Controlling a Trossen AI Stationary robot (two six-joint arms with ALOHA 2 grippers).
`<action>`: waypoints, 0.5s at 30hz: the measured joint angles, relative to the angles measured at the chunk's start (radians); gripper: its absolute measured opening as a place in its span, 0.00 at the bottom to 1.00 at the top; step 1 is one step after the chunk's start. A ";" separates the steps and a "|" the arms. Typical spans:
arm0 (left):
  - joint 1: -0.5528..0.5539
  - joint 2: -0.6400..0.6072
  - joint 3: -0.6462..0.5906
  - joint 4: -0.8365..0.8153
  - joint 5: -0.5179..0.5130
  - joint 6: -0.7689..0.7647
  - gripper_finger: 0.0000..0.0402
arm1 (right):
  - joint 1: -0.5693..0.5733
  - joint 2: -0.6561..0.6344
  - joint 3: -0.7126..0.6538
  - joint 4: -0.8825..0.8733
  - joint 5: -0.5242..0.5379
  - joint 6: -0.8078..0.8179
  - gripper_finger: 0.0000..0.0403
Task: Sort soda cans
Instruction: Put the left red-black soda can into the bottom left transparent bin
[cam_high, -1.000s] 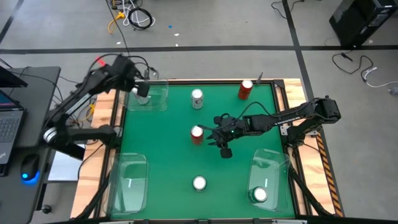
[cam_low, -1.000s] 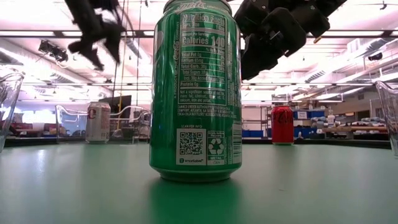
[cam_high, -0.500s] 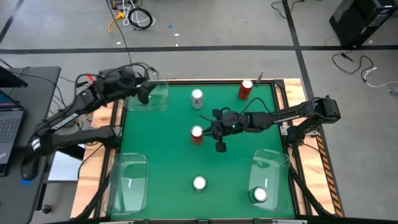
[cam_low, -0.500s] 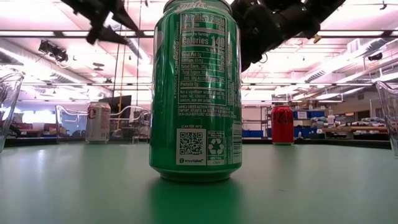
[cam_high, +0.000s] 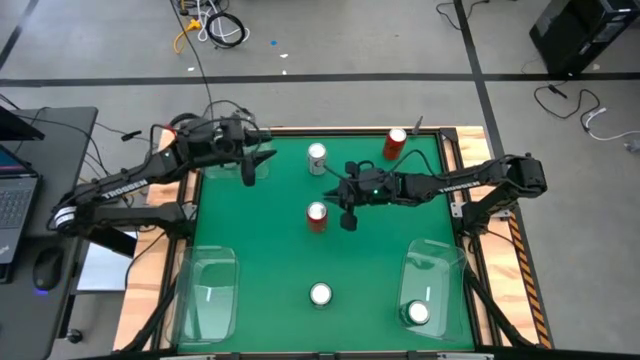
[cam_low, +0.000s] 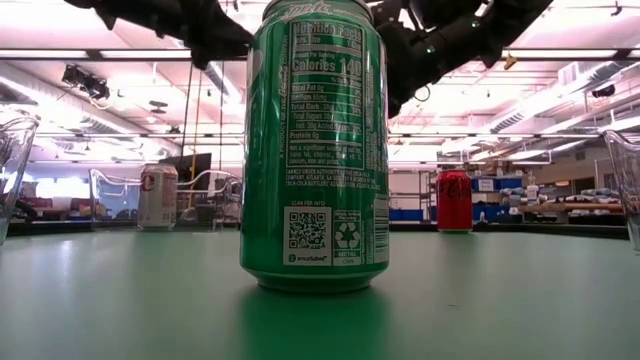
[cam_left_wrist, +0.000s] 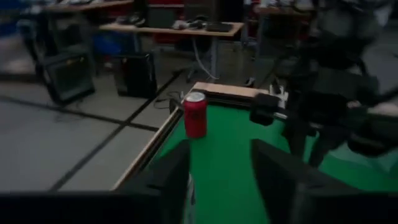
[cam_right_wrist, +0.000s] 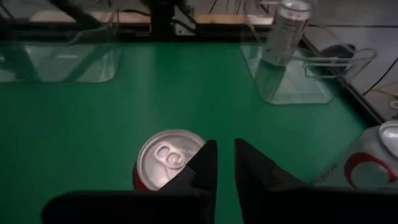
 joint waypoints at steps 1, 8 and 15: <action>-0.008 0.000 0.000 -0.001 0.008 0.019 0.35 | -0.008 0.000 0.000 0.009 -0.001 0.004 0.13; -0.049 -0.006 -0.043 0.014 0.086 0.112 0.02 | -0.080 0.000 0.000 0.059 0.014 0.055 0.28; -0.051 -0.040 -0.168 0.107 0.188 0.086 0.01 | -0.063 0.000 0.000 0.053 -0.082 0.059 0.46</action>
